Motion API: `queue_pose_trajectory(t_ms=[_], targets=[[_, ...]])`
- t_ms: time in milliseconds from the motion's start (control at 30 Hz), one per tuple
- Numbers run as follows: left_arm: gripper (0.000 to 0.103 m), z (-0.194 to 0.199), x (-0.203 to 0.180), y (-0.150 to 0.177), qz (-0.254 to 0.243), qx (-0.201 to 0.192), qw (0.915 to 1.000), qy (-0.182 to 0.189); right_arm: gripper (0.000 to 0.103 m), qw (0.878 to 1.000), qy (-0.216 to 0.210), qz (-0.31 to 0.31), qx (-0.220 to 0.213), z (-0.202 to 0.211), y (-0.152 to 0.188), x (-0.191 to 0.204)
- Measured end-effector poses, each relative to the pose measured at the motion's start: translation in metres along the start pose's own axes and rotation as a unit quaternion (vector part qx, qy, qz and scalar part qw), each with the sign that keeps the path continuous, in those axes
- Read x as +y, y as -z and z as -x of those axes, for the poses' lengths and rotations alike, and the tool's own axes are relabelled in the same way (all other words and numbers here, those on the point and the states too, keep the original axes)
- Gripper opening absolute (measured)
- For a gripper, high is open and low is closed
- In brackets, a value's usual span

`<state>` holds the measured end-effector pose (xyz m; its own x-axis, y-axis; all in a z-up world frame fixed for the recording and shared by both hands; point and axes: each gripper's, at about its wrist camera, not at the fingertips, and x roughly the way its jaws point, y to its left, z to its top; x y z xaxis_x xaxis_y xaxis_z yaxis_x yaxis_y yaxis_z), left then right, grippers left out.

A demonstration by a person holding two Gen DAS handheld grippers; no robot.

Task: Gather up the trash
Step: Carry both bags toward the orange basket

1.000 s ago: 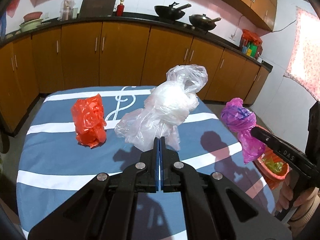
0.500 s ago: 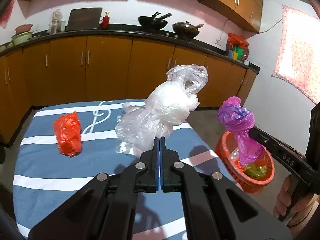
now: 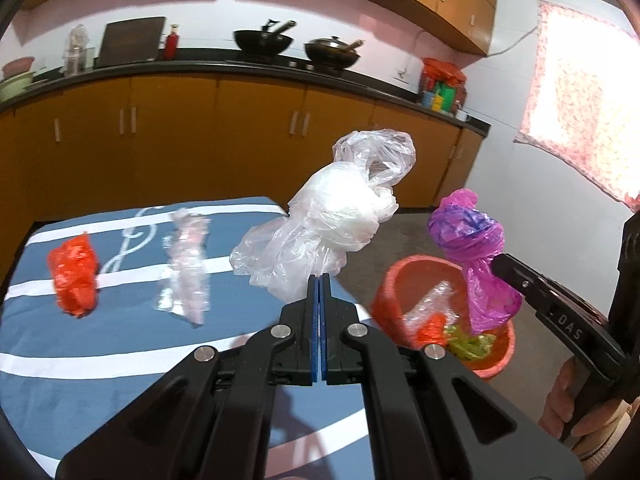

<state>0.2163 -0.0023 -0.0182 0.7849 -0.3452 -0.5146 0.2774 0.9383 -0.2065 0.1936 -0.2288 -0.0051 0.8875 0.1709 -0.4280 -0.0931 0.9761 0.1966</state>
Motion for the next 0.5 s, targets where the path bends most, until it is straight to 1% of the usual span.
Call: queue_pose_trajectory(t_ms=[300, 500], targets=[[0.0, -0.027, -0.052, 0.002, -0.015, 0.019, 0.999, 0.037, 0.012, 0.998, 0.057, -0.028, -0.006, 0.013, 0.002, -0.062], [0.0, -0.043, -0.081, 0.007, -0.031, 0.034, 0.9971, 0.06, 0.012, 0.995, 0.086, -0.041, -0.002, 0.013, 0.006, -0.094]])
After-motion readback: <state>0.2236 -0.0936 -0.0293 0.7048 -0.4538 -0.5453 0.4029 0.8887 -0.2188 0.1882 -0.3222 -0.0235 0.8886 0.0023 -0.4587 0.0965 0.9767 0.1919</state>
